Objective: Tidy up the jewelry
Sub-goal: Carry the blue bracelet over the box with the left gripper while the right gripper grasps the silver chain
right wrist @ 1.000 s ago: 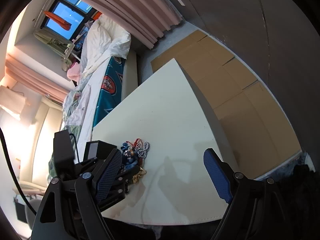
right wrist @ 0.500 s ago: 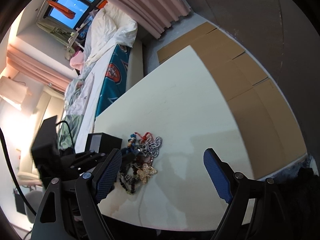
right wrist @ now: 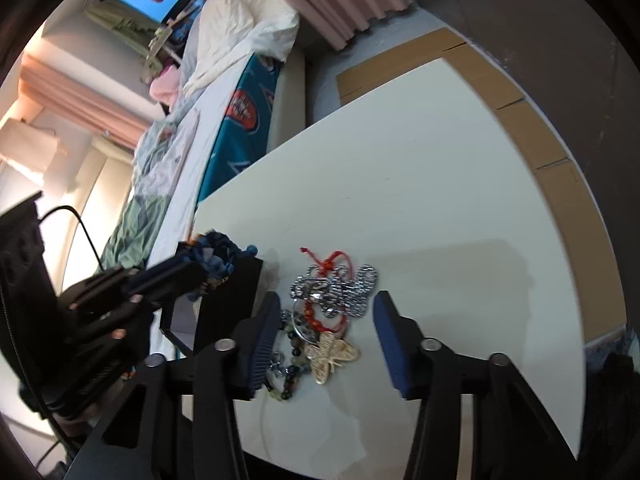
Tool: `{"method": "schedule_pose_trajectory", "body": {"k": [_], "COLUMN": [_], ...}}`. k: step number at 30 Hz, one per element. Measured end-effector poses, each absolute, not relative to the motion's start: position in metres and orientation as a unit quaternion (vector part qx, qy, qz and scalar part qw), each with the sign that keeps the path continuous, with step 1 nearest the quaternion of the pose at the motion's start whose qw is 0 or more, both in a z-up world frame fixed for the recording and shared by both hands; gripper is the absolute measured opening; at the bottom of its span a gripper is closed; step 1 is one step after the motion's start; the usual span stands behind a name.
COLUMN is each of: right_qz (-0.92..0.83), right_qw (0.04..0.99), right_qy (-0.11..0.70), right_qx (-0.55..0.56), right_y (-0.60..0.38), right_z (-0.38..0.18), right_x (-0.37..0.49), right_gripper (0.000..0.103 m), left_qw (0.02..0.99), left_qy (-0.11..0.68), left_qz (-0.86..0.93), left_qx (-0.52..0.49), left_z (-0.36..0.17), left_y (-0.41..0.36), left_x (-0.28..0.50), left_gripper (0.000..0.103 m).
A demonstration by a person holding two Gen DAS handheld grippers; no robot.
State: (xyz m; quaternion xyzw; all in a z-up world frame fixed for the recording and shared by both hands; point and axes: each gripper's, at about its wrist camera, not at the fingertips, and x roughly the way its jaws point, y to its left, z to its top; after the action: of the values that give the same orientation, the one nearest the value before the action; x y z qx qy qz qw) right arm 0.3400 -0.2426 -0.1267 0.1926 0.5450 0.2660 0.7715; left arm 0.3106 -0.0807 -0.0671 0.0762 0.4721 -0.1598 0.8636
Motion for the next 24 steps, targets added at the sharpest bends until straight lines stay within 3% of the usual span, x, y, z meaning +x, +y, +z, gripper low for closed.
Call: {"method": "schedule_pose_trajectory", "body": {"k": [2, 22, 24], "right_qz": [0.274, 0.247, 0.242], "right_qw": [0.769, 0.8, 0.804], "right_qy": [0.547, 0.547, 0.544], "right_qx": [0.187, 0.006, -0.009], "right_y": [-0.235, -0.169, -0.168], "right_z": [-0.129, -0.141, -0.14], "right_x": [0.343, 0.346, 0.343], "right_gripper": [0.038, 0.038, 0.034], "left_qw": [0.867, 0.896, 0.896], "left_qy": [0.467, 0.43, 0.432], "left_qz": [-0.158, -0.104, -0.098], "left_qx": [0.068, 0.026, 0.022], "left_z": [-0.062, -0.016, -0.017], "left_y": [-0.073, 0.003, 0.011], "left_x": [0.31, 0.277, 0.271], "left_gripper": [0.01, 0.01, 0.01]}}
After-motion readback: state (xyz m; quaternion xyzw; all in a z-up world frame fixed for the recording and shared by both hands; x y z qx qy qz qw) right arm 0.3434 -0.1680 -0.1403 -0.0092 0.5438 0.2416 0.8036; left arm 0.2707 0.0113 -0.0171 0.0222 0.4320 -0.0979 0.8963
